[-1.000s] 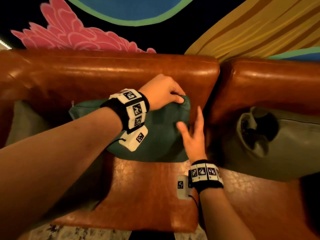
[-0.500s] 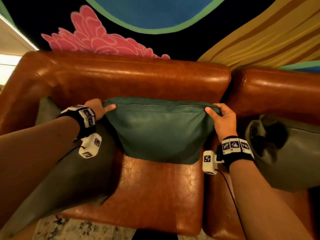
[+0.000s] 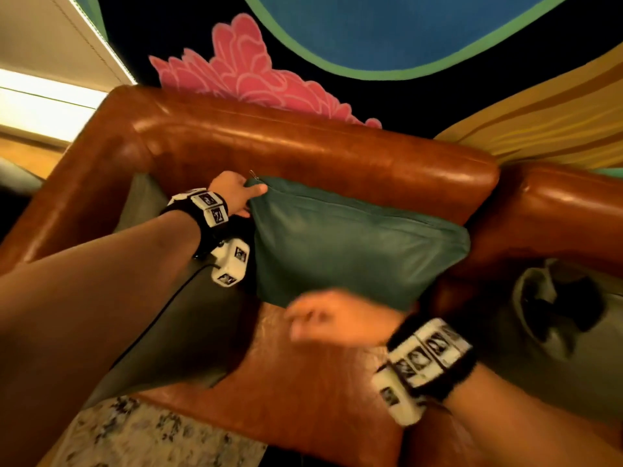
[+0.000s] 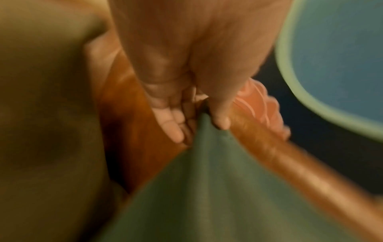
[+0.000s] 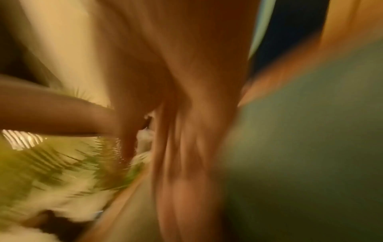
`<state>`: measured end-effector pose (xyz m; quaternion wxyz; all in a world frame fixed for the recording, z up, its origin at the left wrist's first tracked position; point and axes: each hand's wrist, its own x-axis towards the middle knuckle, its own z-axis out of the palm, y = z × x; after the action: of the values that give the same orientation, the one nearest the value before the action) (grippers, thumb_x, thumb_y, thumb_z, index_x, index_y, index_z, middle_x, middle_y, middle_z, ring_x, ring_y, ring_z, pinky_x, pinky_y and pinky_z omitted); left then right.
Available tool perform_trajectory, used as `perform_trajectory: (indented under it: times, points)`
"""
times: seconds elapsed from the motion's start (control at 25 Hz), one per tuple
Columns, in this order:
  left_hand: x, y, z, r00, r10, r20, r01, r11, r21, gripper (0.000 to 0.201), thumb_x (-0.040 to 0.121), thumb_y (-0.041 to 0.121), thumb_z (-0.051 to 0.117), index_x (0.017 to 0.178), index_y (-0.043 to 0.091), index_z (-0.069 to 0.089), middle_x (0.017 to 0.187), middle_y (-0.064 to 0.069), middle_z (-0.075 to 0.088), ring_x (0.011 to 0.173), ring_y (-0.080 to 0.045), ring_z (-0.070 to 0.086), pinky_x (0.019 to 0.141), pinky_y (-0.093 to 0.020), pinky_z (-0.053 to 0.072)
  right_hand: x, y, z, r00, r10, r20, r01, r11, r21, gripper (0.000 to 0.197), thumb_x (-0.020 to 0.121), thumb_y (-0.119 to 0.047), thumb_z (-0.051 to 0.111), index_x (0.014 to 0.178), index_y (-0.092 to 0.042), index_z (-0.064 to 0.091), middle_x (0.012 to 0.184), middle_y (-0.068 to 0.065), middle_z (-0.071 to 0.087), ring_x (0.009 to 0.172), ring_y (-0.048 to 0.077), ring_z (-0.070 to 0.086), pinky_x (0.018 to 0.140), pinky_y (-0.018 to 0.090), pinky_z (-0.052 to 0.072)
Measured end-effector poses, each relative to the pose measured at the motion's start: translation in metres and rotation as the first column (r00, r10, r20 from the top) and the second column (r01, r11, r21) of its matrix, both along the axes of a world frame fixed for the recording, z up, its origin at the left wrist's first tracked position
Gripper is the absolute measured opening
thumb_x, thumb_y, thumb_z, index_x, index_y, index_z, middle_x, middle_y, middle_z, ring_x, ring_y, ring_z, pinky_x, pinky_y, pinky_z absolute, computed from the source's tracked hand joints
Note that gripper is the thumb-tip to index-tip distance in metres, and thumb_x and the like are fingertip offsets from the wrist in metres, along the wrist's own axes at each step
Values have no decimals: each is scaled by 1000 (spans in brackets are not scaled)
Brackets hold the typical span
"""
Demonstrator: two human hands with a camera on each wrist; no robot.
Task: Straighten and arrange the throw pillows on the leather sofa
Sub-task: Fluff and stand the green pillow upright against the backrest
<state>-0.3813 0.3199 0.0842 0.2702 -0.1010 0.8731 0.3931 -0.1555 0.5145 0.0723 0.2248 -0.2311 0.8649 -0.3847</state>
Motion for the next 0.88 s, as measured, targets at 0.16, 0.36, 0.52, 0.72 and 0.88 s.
perform_trajectory:
  times: [0.16, 0.36, 0.52, 0.72, 0.88]
  points:
    - [-5, -9, -2, 982, -163, -90, 154, 982, -107, 42, 84, 42, 72, 88, 2, 59, 93, -22, 71, 76, -35, 73, 72, -48, 61, -43, -26, -43, 831, 51, 555, -123, 988, 93, 48, 103, -31, 35, 141, -5, 49, 111, 1, 66, 108, 25, 59, 80, 26, 43]
    - [-9, -7, -4, 898, -390, -205, 303, 885, -353, 66, 86, 61, 58, 84, -4, 60, 79, -24, 69, 68, -37, 68, 66, -49, 58, -66, -38, -57, 716, 20, 698, 80, 991, -111, 47, 94, -27, 55, 134, -4, 56, 121, 10, 69, 107, 25, 67, 91, 32, 52]
    - [-16, -5, -14, 934, -278, -223, 197, 924, -329, 72, 81, 74, 51, 87, 2, 58, 88, -24, 70, 75, -36, 69, 69, -49, 58, -93, 2, -30, 623, -524, 581, 658, 753, -26, 26, 95, -27, 59, 118, -15, 65, 110, 12, 71, 90, 22, 66, 73, 29, 49]
    - [-20, 4, -35, 997, -24, 78, 35, 990, -138, 83, 66, 64, 76, 112, -2, 60, 108, -16, 69, 97, -35, 68, 81, -45, 60, -62, 111, -28, -90, -957, -276, 981, -133, 143, 61, 81, -41, 69, 135, -21, 48, 140, 14, 49, 124, 39, 49, 99, 49, 43]
    - [-21, 6, -39, 976, -187, -107, 140, 928, -347, 62, 75, 53, 77, 112, 4, 65, 112, -15, 69, 106, -33, 64, 84, -37, 53, -53, 148, -45, -218, -962, 165, 973, -228, -39, 38, 84, -14, 73, 120, -12, 64, 115, 7, 64, 108, 22, 62, 88, 31, 49]
